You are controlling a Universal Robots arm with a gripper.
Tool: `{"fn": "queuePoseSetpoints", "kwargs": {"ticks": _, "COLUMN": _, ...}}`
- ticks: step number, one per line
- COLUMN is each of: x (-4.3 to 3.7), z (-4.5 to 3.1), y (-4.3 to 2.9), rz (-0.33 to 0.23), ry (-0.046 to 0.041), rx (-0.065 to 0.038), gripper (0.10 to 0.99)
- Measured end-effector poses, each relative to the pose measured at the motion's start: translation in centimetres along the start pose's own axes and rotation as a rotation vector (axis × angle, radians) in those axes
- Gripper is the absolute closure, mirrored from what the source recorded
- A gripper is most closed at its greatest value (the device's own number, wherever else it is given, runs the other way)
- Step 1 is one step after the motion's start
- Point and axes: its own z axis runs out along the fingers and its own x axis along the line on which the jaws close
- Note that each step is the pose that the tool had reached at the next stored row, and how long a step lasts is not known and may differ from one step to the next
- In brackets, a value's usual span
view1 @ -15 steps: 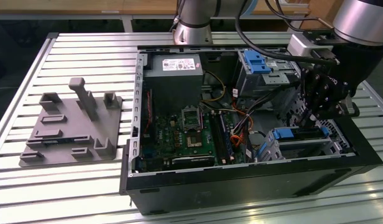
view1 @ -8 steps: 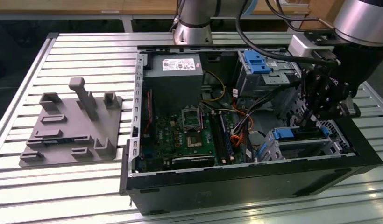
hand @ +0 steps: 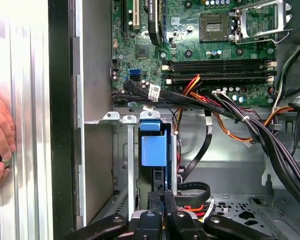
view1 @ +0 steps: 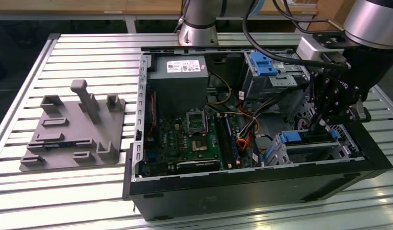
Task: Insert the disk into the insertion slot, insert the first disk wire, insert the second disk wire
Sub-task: 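Insert the second disk wire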
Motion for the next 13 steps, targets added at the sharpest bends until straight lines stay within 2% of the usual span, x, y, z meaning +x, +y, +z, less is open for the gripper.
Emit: {"fn": "queuePoseSetpoints", "kwargs": {"ticks": 13, "x": -0.03, "z": 0.29, "y": -0.03, "rz": 0.000, "ry": 0.0000, "rx": 0.000, "gripper": 0.941}}
